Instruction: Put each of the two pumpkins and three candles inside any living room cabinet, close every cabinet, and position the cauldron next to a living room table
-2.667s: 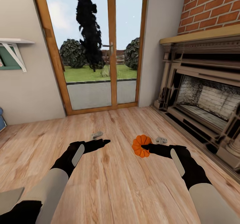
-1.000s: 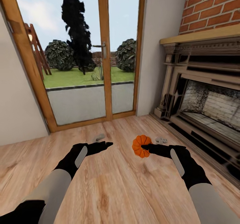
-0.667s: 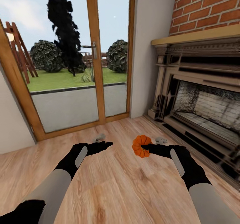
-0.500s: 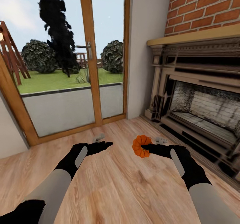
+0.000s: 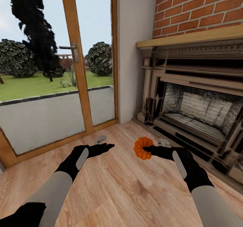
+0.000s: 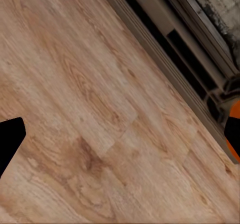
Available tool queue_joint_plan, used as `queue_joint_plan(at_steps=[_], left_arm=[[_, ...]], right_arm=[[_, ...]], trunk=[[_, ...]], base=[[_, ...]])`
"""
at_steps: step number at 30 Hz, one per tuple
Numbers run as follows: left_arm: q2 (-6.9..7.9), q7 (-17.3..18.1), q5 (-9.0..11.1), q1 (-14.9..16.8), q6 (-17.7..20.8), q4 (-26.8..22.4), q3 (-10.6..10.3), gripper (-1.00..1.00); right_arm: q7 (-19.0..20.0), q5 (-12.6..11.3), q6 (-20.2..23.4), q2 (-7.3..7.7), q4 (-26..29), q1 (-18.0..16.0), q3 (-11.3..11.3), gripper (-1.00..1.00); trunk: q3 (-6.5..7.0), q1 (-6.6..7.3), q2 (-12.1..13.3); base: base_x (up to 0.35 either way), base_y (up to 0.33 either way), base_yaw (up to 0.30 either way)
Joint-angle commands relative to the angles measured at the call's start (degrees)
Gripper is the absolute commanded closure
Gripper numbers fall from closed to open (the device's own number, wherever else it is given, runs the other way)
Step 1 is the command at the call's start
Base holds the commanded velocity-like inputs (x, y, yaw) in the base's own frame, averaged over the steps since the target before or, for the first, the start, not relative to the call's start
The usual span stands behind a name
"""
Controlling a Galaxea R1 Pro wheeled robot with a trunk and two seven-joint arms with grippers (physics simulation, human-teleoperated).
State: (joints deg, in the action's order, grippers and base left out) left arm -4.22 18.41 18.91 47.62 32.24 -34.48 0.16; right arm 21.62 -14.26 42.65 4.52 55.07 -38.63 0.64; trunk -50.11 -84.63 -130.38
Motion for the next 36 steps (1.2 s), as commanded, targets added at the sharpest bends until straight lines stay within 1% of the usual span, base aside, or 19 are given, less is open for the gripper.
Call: queue_joint_plan(at_steps=[1, 8, 36], left_arm=[[0.01, 0.0, 0.3, 0.0, 0.4, -0.1, 0.0, -1.00], [0.00, 0.0, 0.3, 0.0, 0.4, -0.1, 0.0, -1.00], [0.00, -0.1, 0.3, 0.0, 0.4, -0.1, 0.0, -1.00]], right_arm=[[0.1, -0.1, 0.3, -0.01, 0.0, 0.0, 0.1, 1.00], [0.1, -0.1, 0.3, 0.04, 0.0, 0.0, 0.1, 1.00], [0.0, -0.1, 0.3, 0.05, 0.0, 0.0, 0.1, 1.00]], trunk=[[-0.03, -0.01, 0.0], [0.18, -0.01, 0.0], [0.93, -0.01, 0.0]], base=[[0.236, 0.197, -0.281], [0.104, 0.084, -0.286], [0.002, 0.002, -0.287]])
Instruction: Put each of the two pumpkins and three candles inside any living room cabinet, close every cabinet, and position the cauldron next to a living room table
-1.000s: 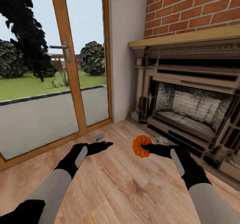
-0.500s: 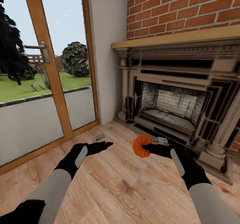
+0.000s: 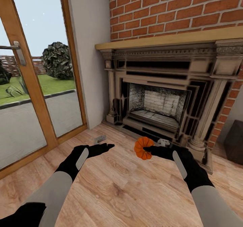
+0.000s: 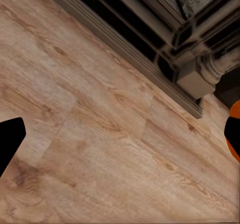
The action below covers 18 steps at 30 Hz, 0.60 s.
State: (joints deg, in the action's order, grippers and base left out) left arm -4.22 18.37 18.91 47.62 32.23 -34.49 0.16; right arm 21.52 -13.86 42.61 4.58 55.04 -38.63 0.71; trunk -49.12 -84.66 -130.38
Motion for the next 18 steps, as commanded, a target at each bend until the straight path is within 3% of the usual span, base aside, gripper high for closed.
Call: queue_joint_plan(at_steps=[1, 18], left_arm=[[0.00, 0.0, 0.3, 0.0, 0.4, -0.1, 0.0, -1.00], [0.00, -0.1, 0.3, 0.0, 0.4, -0.1, 0.0, -1.00]], right_arm=[[0.1, -0.5, 0.4, -0.01, 0.1, 0.0, 0.1, 1.00], [0.1, -0.5, 0.4, 0.08, 0.1, 0.0, 0.1, 1.00]], trunk=[[-0.03, 0.01, 0.0], [0.42, 0.01, 0.0]], base=[[0.000, 0.000, -0.288], [0.000, 0.000, -0.288]])
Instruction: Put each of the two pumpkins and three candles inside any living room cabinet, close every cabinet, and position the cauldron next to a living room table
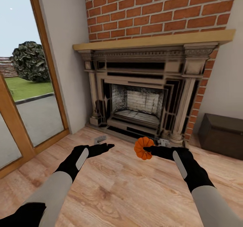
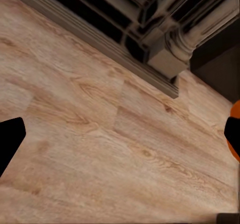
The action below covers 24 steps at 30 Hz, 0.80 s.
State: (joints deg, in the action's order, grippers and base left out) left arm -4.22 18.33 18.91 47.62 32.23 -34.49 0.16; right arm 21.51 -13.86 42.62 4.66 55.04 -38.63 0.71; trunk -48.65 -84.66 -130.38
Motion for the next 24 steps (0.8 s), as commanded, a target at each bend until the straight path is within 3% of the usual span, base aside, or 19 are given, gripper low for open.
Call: queue_joint_plan(at_steps=[1, 24], left_arm=[[0.00, 0.0, 0.3, 0.0, 0.4, -0.1, 0.0, -1.00], [0.00, 0.0, 0.3, 0.0, 0.4, -0.1, 0.0, -1.00]], right_arm=[[0.1, -0.5, 0.4, 0.00, 0.0, 0.0, 0.1, 1.00], [0.1, -0.5, 0.4, 0.00, 0.0, 0.0, 0.1, 1.00]], trunk=[[-0.03, 0.01, 0.0], [0.57, 0.01, 0.0]], base=[[0.000, 0.000, -0.288], [0.000, 0.000, -0.288]])
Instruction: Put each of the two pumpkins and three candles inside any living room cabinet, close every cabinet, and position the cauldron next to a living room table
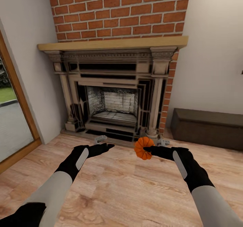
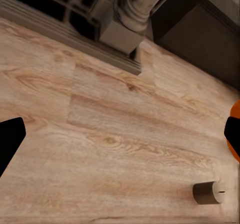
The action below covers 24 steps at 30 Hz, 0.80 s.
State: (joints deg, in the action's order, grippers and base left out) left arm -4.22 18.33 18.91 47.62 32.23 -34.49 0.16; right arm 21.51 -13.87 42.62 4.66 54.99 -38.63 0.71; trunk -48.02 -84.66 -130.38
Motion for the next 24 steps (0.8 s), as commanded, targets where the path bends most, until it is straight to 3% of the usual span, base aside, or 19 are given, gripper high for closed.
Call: queue_joint_plan(at_steps=[1, 17, 24], left_arm=[[0.00, 0.0, 0.3, 0.0, 0.4, -0.1, 0.0, -1.00], [0.00, 0.0, 0.3, 0.0, -1.6, -0.1, 0.0, -1.00], [0.00, 0.0, 0.3, 0.0, -1.9, -0.1, 0.0, -1.00]], right_arm=[[0.1, -0.5, 0.4, 0.00, 0.1, 0.0, 0.1, 1.00], [0.1, -0.5, 0.4, 0.00, 0.0, 0.0, 0.1, 1.00], [-3.0, -0.5, 0.4, 0.00, 0.0, 0.0, 0.1, 1.00]], trunk=[[-0.03, 0.01, 0.0], [0.39, 0.01, 0.0], [0.57, 0.01, 0.0]], base=[[0.000, 0.000, -0.288], [0.000, 0.000, -0.288], [0.000, 0.000, -0.288]])
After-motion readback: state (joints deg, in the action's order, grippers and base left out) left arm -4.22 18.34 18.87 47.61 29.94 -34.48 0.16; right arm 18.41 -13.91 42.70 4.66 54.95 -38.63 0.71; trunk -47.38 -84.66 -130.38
